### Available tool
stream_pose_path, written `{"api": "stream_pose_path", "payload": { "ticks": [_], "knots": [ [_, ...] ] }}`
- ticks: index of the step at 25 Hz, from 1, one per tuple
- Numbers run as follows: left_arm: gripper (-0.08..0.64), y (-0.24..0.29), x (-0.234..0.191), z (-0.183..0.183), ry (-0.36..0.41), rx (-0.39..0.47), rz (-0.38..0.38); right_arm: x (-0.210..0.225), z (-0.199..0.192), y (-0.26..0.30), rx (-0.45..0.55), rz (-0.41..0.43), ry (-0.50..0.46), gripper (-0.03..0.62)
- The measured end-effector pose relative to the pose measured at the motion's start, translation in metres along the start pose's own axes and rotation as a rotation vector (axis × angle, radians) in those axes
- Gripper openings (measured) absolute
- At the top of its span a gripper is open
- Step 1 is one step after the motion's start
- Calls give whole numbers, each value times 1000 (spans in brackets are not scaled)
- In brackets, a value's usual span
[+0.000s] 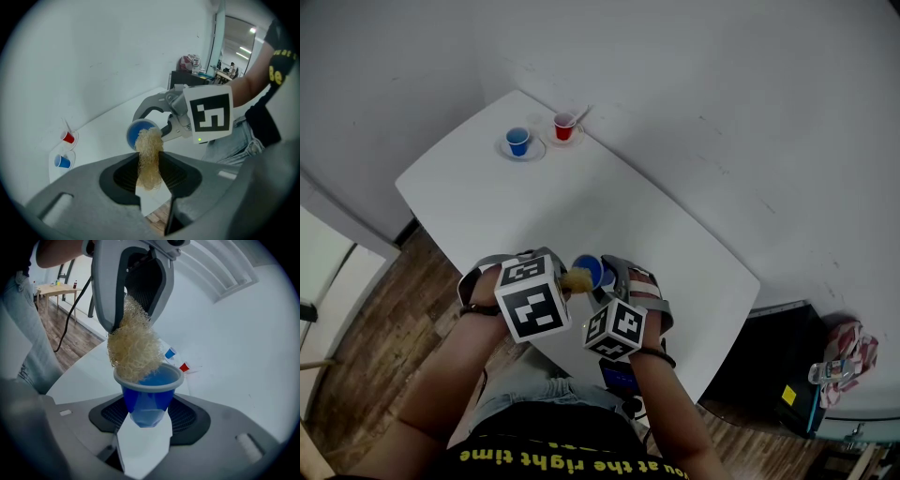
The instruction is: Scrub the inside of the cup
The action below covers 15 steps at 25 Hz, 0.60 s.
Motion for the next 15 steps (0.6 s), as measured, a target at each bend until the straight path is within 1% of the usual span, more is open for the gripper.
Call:
{"api": "stream_pose_path", "payload": {
  "ticks": [3, 9, 15],
  "knots": [
    [123, -3, -4, 4, -2, 31, 23, -2, 2, -1, 4, 5, -4, 270],
    [123, -5, -17, 1, -26, 25, 77, -5, 5, -4, 16, 7, -8, 270],
    [123, 1, -21, -9, -51, 13, 68, -4, 3, -3, 12, 9, -12, 270]
  ]
}}
Point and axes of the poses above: the fingertips, and each gripper's own axes: y forward along the fingers, x to its right, z out of its top, the point moved 6 cm from there along -y, backward along the fingers, and after that the axes turned 12 degrees about -z, right-handed, at the moved point
